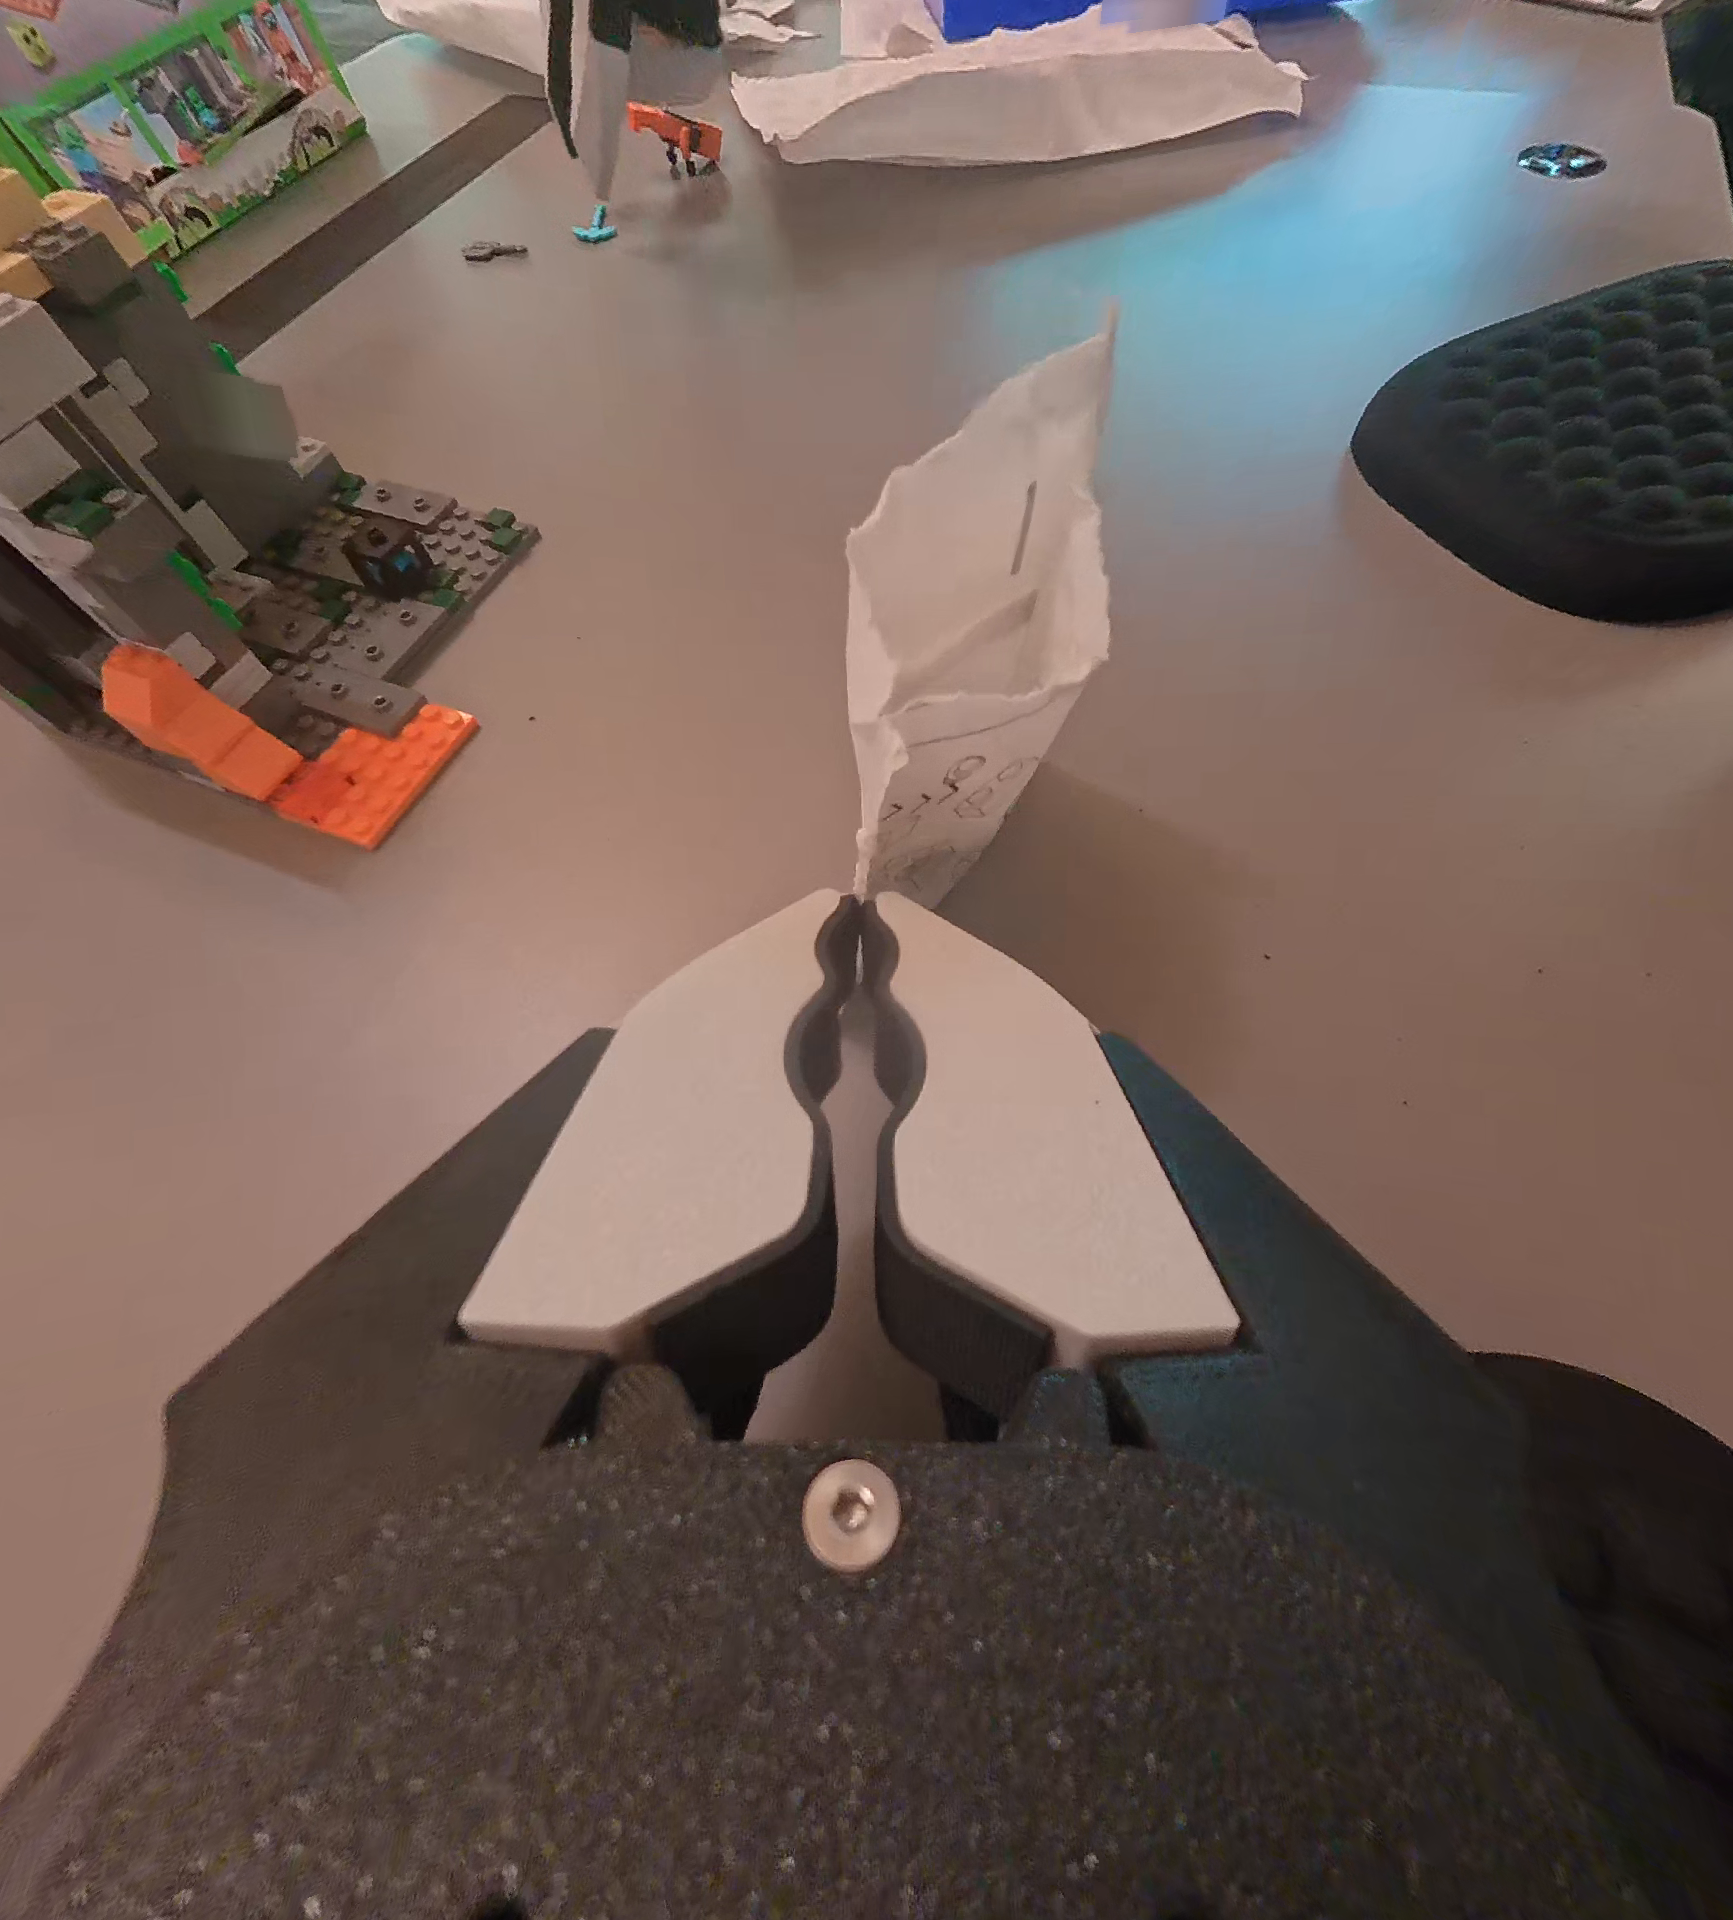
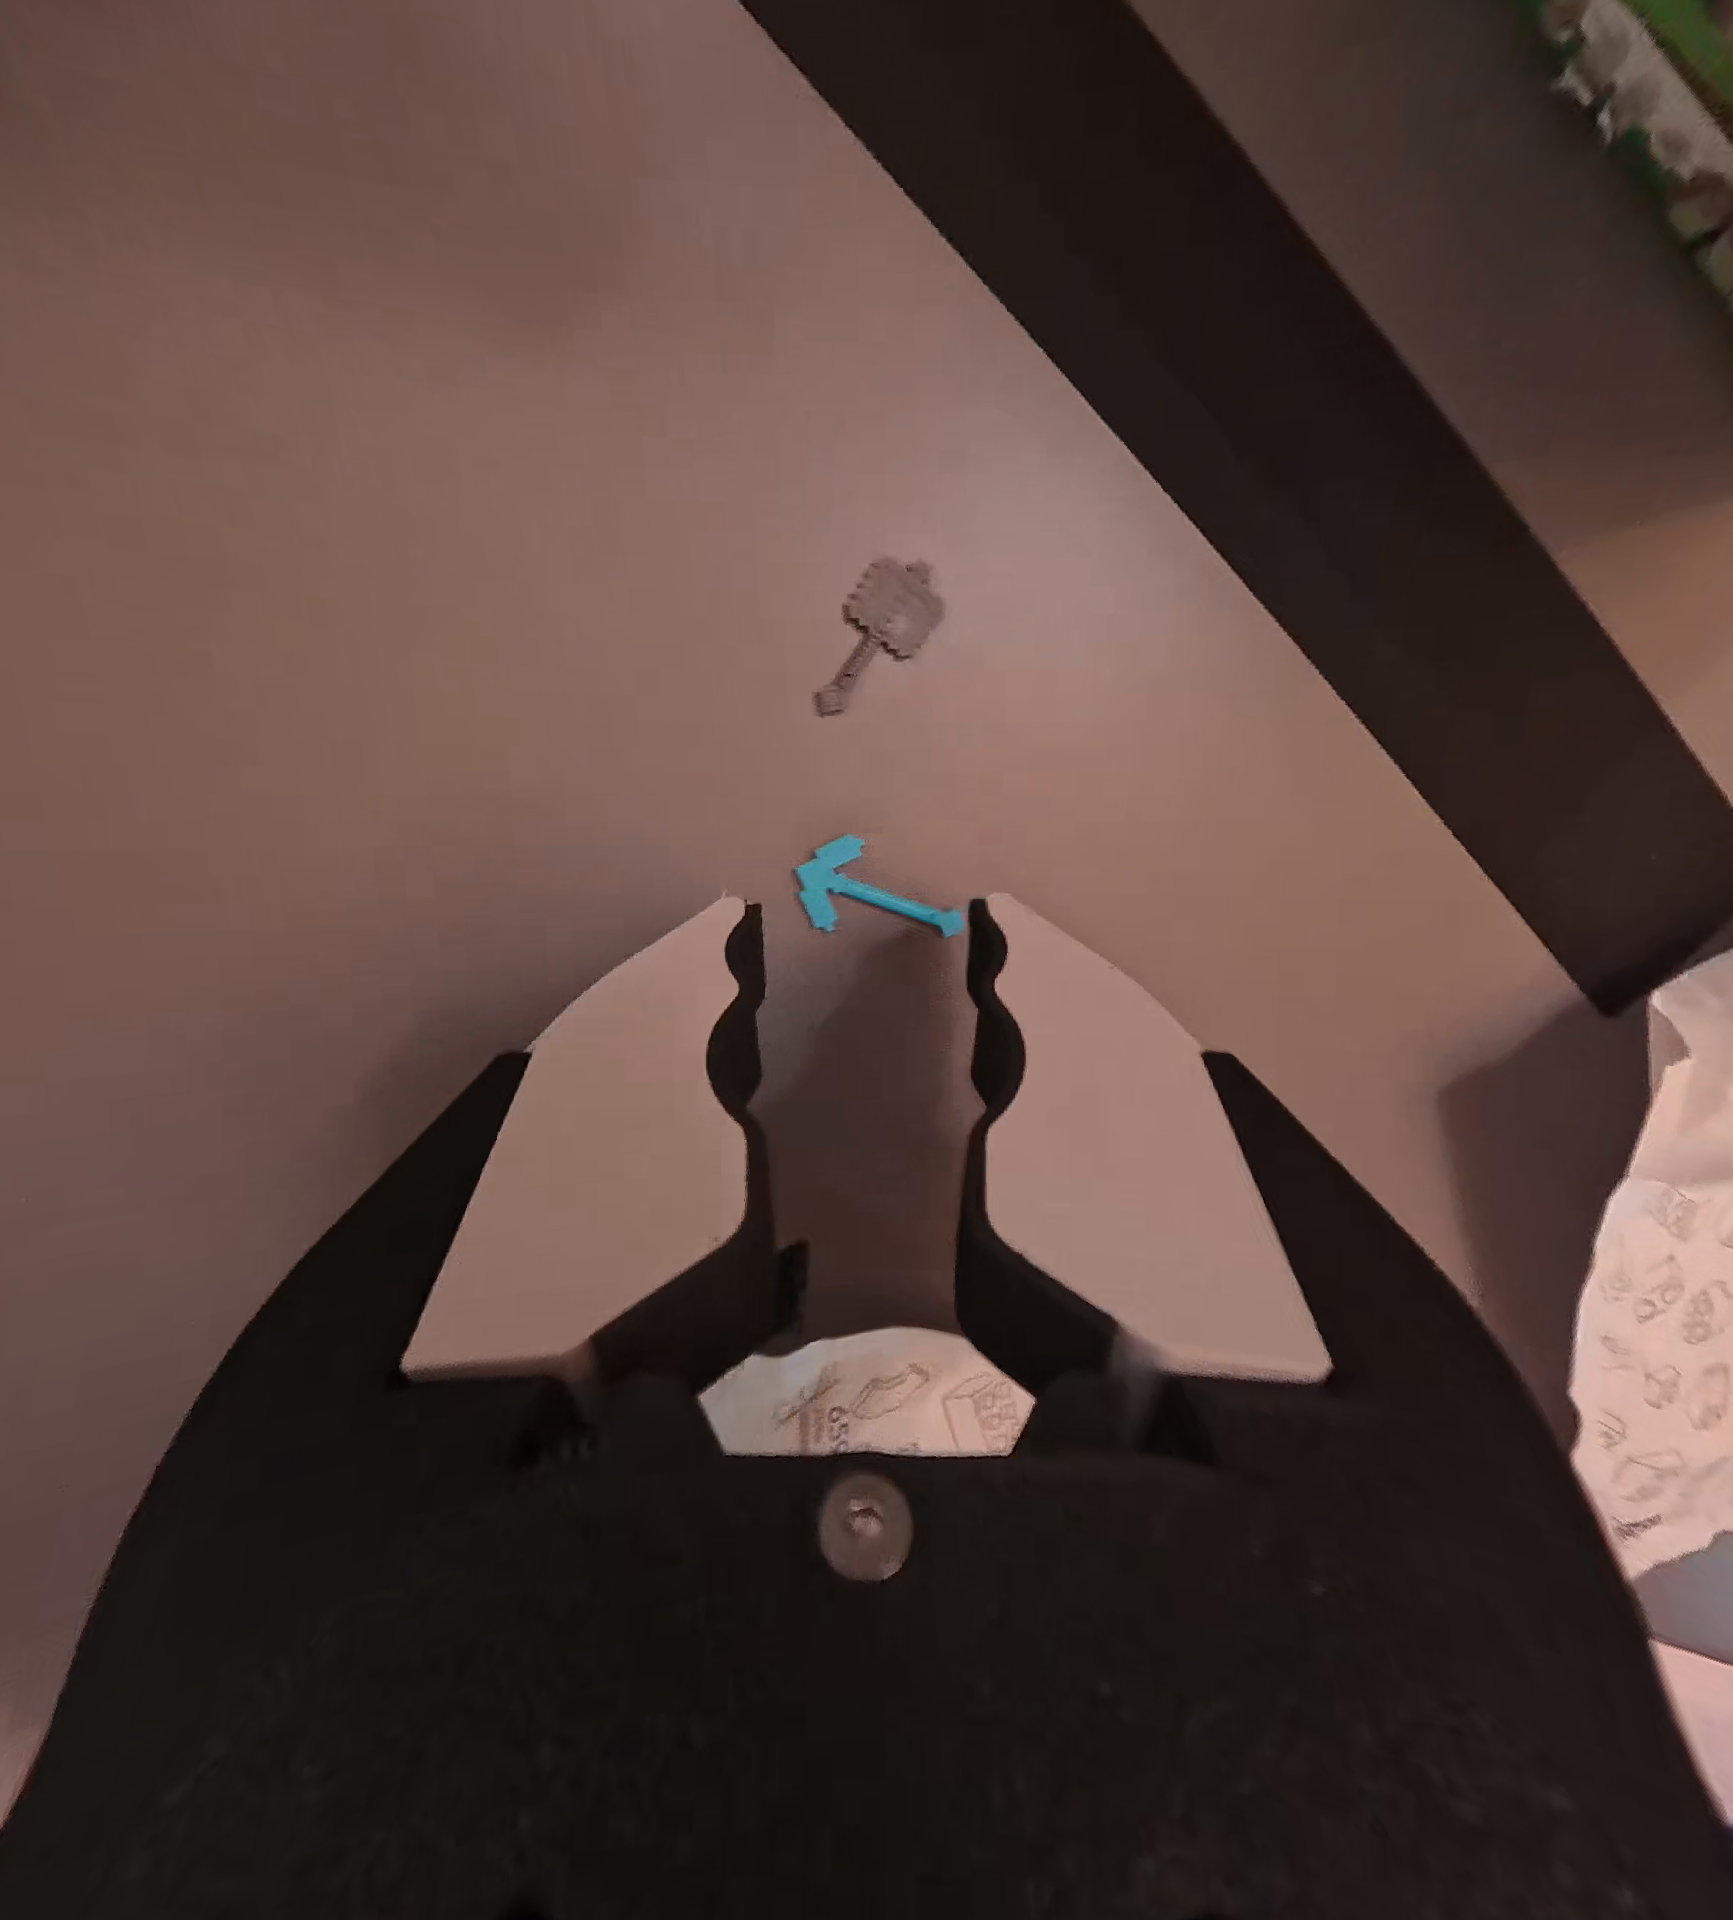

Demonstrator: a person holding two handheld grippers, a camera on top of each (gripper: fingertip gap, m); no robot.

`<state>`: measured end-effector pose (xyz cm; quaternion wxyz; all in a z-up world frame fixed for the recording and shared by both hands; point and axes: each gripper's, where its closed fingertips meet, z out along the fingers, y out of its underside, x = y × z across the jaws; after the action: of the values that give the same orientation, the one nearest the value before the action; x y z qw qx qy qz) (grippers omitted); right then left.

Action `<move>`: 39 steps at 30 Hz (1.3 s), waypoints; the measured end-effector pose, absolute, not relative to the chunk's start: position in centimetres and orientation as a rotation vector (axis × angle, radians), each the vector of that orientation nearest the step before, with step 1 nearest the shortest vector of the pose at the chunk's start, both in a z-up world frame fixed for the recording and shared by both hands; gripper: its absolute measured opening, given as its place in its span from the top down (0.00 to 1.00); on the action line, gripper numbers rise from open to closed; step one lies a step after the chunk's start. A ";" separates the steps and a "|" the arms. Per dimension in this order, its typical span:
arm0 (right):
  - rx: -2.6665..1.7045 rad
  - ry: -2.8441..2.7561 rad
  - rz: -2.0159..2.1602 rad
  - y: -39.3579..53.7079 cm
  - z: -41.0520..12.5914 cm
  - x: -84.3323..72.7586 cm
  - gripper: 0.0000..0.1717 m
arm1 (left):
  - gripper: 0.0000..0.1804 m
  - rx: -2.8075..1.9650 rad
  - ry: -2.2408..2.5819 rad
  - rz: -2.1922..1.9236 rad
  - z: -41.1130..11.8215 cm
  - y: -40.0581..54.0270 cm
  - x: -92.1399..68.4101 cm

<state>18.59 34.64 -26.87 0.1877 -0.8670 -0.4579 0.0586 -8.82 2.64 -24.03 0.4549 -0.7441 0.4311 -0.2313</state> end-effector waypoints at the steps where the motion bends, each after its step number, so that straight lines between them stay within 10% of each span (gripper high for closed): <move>1: -2.450 -1.293 0.154 34.9 -27.2 18.7 0.77 | 1.00 -1.836 1.063 -0.571 -24.0 2.6 -8.8; 39: -2.199 -1.948 0.228 31.7 -28.1 17.7 0.99 | 1.00 -1.848 1.094 -0.625 -24.5 2.1 -8.3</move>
<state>17.70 31.69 -28.14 0.0976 -0.7428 -0.6579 0.0769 -8.34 2.07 -24.52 0.4372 -0.7431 0.4398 -0.2514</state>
